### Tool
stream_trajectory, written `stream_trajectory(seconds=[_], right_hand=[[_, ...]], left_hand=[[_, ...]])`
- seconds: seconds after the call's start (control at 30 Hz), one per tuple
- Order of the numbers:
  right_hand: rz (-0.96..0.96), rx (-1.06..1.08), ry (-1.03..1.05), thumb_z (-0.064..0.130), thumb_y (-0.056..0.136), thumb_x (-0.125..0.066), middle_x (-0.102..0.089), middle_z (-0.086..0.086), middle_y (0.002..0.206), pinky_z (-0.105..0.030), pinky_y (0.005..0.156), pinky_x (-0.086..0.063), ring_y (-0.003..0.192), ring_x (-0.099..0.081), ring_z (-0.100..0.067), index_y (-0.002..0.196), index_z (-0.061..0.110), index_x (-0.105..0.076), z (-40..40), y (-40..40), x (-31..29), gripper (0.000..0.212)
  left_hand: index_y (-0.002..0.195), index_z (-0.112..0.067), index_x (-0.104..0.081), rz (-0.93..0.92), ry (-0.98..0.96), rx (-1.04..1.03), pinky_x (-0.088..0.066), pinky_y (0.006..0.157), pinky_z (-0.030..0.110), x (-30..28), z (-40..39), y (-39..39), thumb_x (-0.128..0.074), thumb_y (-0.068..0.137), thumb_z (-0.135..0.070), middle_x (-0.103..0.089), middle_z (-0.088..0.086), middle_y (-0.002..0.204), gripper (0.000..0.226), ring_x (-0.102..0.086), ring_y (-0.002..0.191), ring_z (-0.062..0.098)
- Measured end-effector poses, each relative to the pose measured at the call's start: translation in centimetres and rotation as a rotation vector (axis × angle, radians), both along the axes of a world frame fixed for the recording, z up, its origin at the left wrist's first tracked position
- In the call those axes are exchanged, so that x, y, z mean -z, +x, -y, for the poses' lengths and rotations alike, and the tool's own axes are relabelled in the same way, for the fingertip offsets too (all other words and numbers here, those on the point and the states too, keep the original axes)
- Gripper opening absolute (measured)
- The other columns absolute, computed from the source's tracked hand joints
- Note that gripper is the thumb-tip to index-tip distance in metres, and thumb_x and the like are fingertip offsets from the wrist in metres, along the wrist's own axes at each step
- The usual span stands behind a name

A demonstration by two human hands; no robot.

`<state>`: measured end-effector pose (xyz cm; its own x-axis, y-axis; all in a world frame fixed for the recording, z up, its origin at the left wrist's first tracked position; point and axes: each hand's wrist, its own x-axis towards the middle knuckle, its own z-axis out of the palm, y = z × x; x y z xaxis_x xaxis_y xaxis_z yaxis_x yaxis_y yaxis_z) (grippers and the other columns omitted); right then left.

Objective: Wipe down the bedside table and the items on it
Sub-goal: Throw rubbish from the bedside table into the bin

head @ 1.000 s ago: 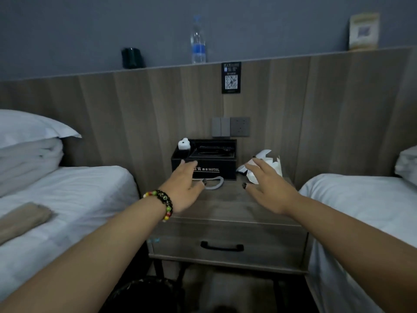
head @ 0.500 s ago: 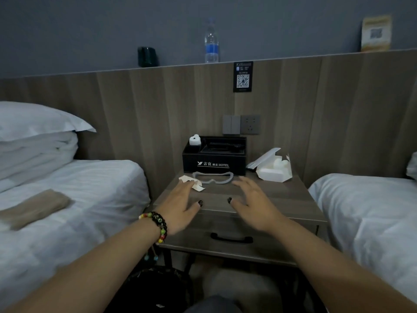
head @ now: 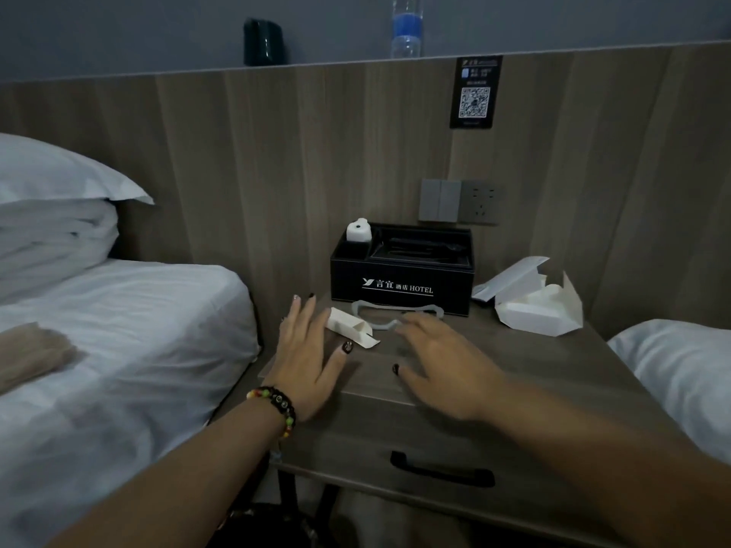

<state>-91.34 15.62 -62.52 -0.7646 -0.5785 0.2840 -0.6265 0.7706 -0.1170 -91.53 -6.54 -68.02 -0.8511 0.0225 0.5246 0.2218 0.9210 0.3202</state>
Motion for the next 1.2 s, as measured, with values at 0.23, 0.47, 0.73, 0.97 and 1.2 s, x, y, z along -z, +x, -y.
stream_trajectory(seconds=[0.23,0.47,0.73,0.97,1.2], right_hand=[[0.024,-0.019,-0.089,0.024,0.091,-0.052,-0.037,0.000,0.143,-0.033,0.110,-0.034,0.134,-0.035,-0.018,0.141,0.015,-0.041,4.2,-7.0,-0.6,0.051],[0.141,-0.058,-0.141,0.026,0.089,-0.059,-0.049,0.002,0.120,-0.031,0.094,-0.046,0.112,-0.053,-0.016,0.124,0.023,-0.059,6.8,-10.0,0.7,0.035],[0.142,0.061,-0.173,0.018,0.082,-0.063,-0.058,-0.002,0.117,-0.026,0.084,-0.042,0.110,-0.054,-0.021,0.115,0.018,-0.063,7.8,-9.5,1.9,0.033],[0.123,0.045,-0.298,0.019,0.079,-0.064,-0.055,-0.004,0.112,-0.034,0.086,-0.049,0.104,-0.054,-0.020,0.108,0.016,-0.062,7.8,-5.9,-0.2,0.029],[0.225,-0.137,-0.548,0.010,0.075,-0.072,-0.062,0.010,0.087,-0.003,0.064,-0.038,0.074,-0.054,0.002,0.094,0.017,-0.067,8.0,1.0,-1.1,0.021]], left_hand=[[0.150,-0.009,-0.020,-0.072,-0.010,-0.024,-0.010,0.120,0.036,1.2,0.7,-2.5,-0.008,0.086,-0.070,-0.019,0.007,0.158,0.090,-0.004,0.148,0.017],[0.149,-0.014,-0.017,-0.031,0.105,0.005,-0.013,0.117,0.024,1.0,0.6,-2.3,-0.032,0.088,-0.053,-0.020,0.001,0.156,0.075,-0.014,0.144,0.010],[0.145,-0.013,-0.022,-0.130,0.412,0.073,-0.025,0.114,0.025,0.7,1.6,-1.0,-0.051,0.085,0.000,-0.021,0.003,0.149,0.068,-0.029,0.136,0.011],[0.145,-0.008,-0.024,-0.103,0.215,0.047,-0.013,0.113,0.017,0.2,3.2,2.1,-0.052,0.091,-0.010,-0.024,0.007,0.150,0.061,-0.022,0.138,0.012],[0.144,-0.005,-0.030,-0.109,0.064,0.115,-0.019,0.108,0.018,-0.9,3.5,6.3,-0.041,0.095,-0.024,-0.039,0.012,0.143,0.054,-0.032,0.131,0.018]])
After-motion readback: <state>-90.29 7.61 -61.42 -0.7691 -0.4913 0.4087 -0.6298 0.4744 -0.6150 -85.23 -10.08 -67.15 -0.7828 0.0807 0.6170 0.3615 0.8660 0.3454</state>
